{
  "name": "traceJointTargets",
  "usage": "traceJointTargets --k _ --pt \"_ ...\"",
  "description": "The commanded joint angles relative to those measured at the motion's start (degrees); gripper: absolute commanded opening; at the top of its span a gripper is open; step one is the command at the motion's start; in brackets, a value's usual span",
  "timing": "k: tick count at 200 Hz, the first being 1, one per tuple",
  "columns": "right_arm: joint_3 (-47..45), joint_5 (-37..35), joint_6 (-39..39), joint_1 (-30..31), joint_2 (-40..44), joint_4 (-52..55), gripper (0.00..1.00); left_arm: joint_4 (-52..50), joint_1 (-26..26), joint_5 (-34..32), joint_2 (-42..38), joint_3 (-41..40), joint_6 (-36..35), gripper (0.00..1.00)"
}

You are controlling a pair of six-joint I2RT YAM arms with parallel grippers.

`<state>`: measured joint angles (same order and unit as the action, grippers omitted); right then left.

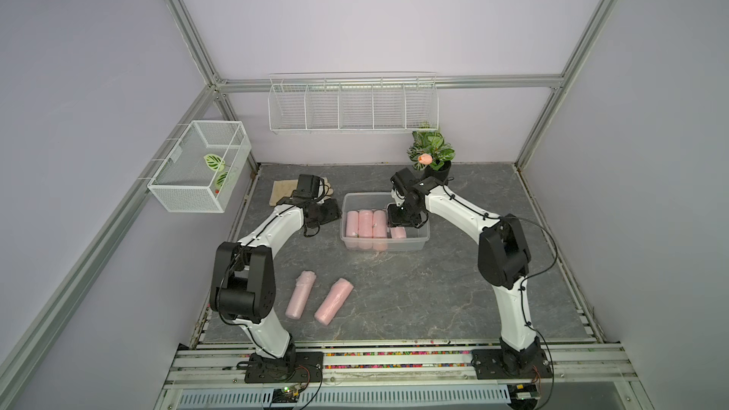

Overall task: Put the roll of trash bags into the storage box
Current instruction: Place the roll of trash bags in the storage box.

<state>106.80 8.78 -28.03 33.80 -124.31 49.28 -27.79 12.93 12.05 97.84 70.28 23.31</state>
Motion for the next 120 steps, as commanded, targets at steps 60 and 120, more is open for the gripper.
traceJointTargets --k 60,120 --pt "0.4 3.4 -3.3 -0.1 -4.6 -3.8 0.5 -0.6 0.3 0.4 -0.5 1.2 -0.8 0.67" --pt "-1.5 5.2 -5.9 -0.1 -5.0 -6.7 0.58 -0.7 0.3 0.3 -0.8 1.0 -0.9 0.68"
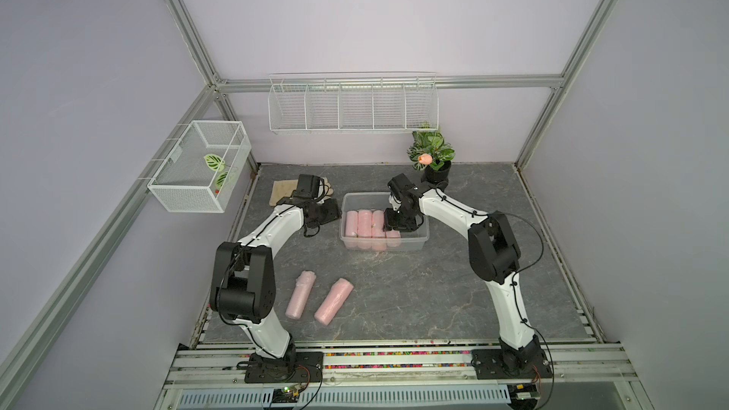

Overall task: Put the roll of trash bags into the storage box
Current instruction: Place the roll of trash bags in the storage box.

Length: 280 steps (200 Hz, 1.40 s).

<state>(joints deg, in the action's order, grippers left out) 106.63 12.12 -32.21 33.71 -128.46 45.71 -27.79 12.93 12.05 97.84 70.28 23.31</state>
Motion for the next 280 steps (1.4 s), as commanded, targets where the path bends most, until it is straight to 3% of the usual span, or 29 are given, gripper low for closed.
traceJointTargets --k 1,123,212,280 --pt "-1.3 1.9 -1.7 0.0 -0.9 -3.2 0.58 -0.7 0.3 0.3 -0.8 1.1 -0.9 0.67" --pt "-1.5 1.8 -1.4 -0.2 -0.4 -2.4 0.66 -0.5 0.3 0.8 -1.1 0.7 -0.8 0.68" --pt "-0.5 -1.3 0.5 -0.2 4.9 0.6 0.75 -0.5 0.6 1.5 -1.8 1.3 -0.4 0.68" --pt "0.3 -2.9 1.6 0.0 7.2 2.6 0.76 -0.6 0.6 1.3 -2.7 1.3 -0.1 0.68"
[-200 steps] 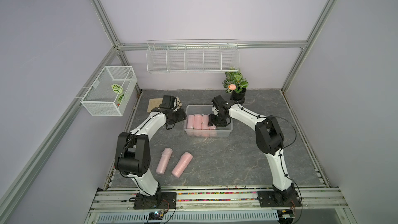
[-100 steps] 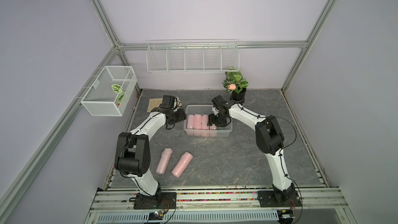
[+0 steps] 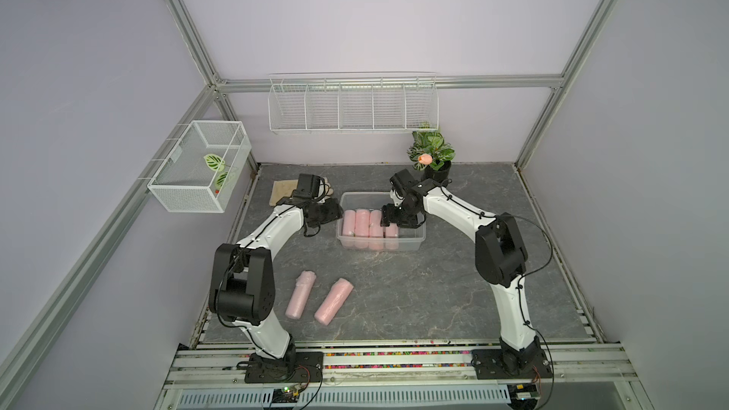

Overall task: Put the roll of trash bags into the storage box
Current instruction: Place the roll of trash bags in the storage box, then pick up the roll of trash bags from the center of the board.

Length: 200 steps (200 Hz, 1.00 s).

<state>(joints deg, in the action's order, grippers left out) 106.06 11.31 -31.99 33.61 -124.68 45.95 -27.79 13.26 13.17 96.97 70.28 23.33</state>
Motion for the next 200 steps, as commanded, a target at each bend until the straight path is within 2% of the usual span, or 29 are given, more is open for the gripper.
traceJointTargets --k 1,44,87,132,158,200 --pt "0.9 -2.2 1.4 0.1 3.5 2.4 0.76 -0.6 0.3 0.2 -1.9 1.3 -0.1 0.68" --pt "3.0 -6.8 5.0 2.8 9.6 8.6 0.76 -1.2 0.0 -0.7 -2.9 2.5 -0.6 0.68" --pt "3.0 -10.8 7.4 10.9 16.3 14.5 0.76 -1.9 -2.2 -0.9 -4.6 3.2 -1.1 0.69" --pt "-1.9 -7.4 4.7 19.0 18.1 13.6 0.77 -1.8 -3.1 -0.7 -7.1 1.0 -0.8 0.69" --pt "-7.4 -7.0 2.7 19.6 20.0 9.8 0.78 -0.4 -3.0 1.0 -10.3 -3.1 -1.2 0.69" --pt "-10.4 -10.2 4.1 17.2 23.7 12.0 0.79 -1.0 -2.7 1.2 -21.8 -12.0 -3.1 0.69"
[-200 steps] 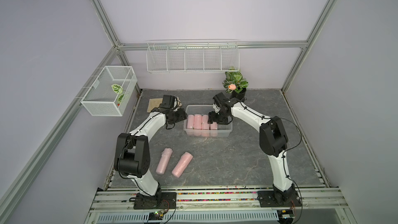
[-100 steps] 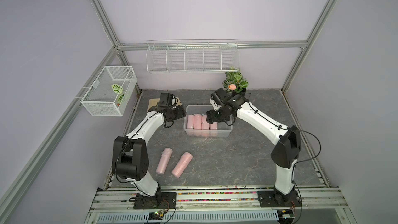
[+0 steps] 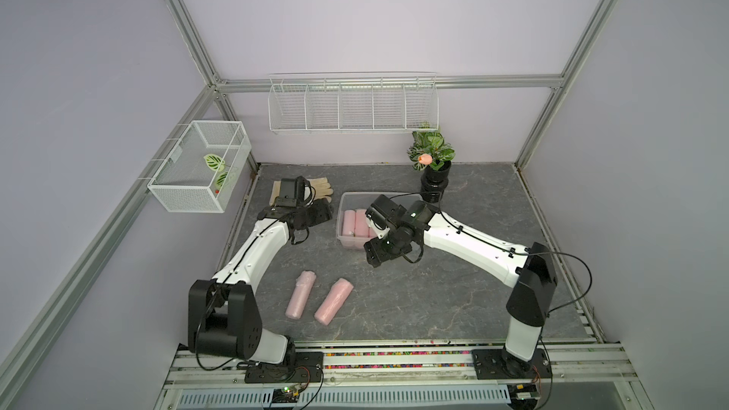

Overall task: Put the roll of trash bags into the storage box
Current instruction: Pick up the roll of trash bags from the center of the board.

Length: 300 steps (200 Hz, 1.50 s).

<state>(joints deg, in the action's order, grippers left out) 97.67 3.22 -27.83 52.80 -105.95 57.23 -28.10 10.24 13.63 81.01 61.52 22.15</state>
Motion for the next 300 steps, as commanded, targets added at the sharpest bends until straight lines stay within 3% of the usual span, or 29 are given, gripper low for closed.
traceJointTargets --k 1,43,100,168,202,300 --pt "-2.2 -2.1 0.0 -2.1 5.1 0.7 0.79 -0.8 0.4 0.7 -6.1 -3.4 -1.9 0.69" --pt "-7.8 -0.9 1.8 -6.9 11.5 -1.4 0.79 -5.4 3.7 0.0 -14.5 -10.0 -1.5 0.71" --pt "-14.7 -0.5 3.1 -12.2 17.8 -4.9 0.79 -12.3 12.9 -1.9 -17.5 -13.9 -0.6 0.73" --pt "-18.0 0.7 4.7 -14.6 19.8 -5.9 0.8 -17.4 22.6 -8.7 -16.3 -16.4 6.4 0.8" --pt "-19.5 2.3 5.4 -15.5 20.1 -6.9 0.8 -23.9 26.6 -14.3 -10.2 -13.5 11.0 0.88" --pt "-21.8 7.0 7.1 -18.4 20.1 -9.2 0.8 -26.3 32.5 -13.6 -3.7 -13.1 12.3 0.89"
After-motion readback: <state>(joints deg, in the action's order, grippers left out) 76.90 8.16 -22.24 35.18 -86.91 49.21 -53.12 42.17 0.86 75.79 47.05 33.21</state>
